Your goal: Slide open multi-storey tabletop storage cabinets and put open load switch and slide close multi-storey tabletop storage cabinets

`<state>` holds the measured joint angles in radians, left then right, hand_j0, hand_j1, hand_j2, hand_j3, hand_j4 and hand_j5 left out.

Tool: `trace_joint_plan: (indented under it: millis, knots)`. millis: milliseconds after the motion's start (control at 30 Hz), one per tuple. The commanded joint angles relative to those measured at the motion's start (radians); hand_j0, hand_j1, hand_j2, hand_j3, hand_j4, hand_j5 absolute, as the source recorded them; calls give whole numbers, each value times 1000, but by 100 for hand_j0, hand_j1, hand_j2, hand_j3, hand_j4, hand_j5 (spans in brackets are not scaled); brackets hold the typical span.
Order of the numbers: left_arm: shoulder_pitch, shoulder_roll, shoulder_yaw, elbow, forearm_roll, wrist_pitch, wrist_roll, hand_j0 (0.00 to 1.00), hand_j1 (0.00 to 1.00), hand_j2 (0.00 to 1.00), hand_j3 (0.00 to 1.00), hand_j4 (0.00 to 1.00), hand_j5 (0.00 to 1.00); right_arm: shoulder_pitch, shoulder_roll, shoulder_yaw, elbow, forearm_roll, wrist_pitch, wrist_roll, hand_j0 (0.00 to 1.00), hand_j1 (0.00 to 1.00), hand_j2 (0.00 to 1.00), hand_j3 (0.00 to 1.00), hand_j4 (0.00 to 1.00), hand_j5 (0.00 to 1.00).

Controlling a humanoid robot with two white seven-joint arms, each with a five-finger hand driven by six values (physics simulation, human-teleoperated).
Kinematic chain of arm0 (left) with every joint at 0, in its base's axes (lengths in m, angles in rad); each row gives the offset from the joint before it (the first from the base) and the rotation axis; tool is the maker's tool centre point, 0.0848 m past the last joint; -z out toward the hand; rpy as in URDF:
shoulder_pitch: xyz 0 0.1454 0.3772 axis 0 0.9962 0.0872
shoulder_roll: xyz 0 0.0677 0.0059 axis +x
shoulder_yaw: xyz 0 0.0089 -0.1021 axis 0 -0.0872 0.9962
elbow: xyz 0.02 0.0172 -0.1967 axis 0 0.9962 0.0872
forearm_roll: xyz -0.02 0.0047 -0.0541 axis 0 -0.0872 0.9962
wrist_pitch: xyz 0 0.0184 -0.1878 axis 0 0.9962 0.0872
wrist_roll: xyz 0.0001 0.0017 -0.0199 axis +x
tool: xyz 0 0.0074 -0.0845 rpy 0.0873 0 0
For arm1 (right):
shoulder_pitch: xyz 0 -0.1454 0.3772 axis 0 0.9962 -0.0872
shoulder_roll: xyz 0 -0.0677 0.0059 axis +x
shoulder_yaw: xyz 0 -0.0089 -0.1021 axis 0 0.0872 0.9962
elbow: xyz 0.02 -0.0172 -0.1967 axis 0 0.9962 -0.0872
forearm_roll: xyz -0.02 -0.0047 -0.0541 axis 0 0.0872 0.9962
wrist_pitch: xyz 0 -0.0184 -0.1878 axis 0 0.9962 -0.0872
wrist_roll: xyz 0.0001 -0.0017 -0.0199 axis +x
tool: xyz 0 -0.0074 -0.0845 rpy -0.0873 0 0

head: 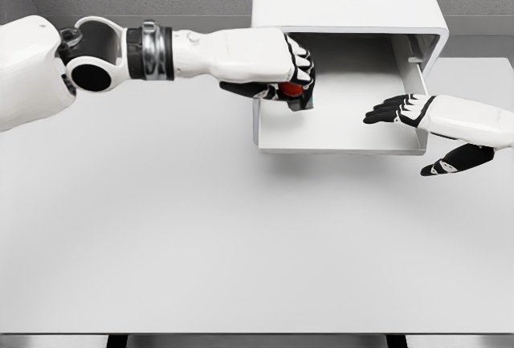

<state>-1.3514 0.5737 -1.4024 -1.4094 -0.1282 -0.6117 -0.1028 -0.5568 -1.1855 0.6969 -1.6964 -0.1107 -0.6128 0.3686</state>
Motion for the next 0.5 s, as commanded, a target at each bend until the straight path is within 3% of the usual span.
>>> trace_joint_plan:
  millis: [0,100,200,300,467]
  knots:
    - [0,-3,-6,7,7,1,2,50,50,50,50,50,50,0,0,-1,0,-7,2,0,100,100,100,100,100,100]
    - [-2,-3,-4,12,7,1,0,57,57,57,57,57,57,2,1,-1,0,-7,2,0,100,100,100,100,100,100]
    - [-3,-5,-3,12,7,1,-1,74,74,74,74,74,74,2,3,-1,0,-7,2,0,100,100,100,100,100,100]
    - [-3,-5,5,10,9,1,0,100,100,100,100,100,100,2,4,-1,0,-7,2,0,100,100,100,100,100,100]
    - [0,-18,13,10,18,1,6,100,100,100,100,100,100,2,6,-1,0,-7,2,0,100,100,100,100,100,100]
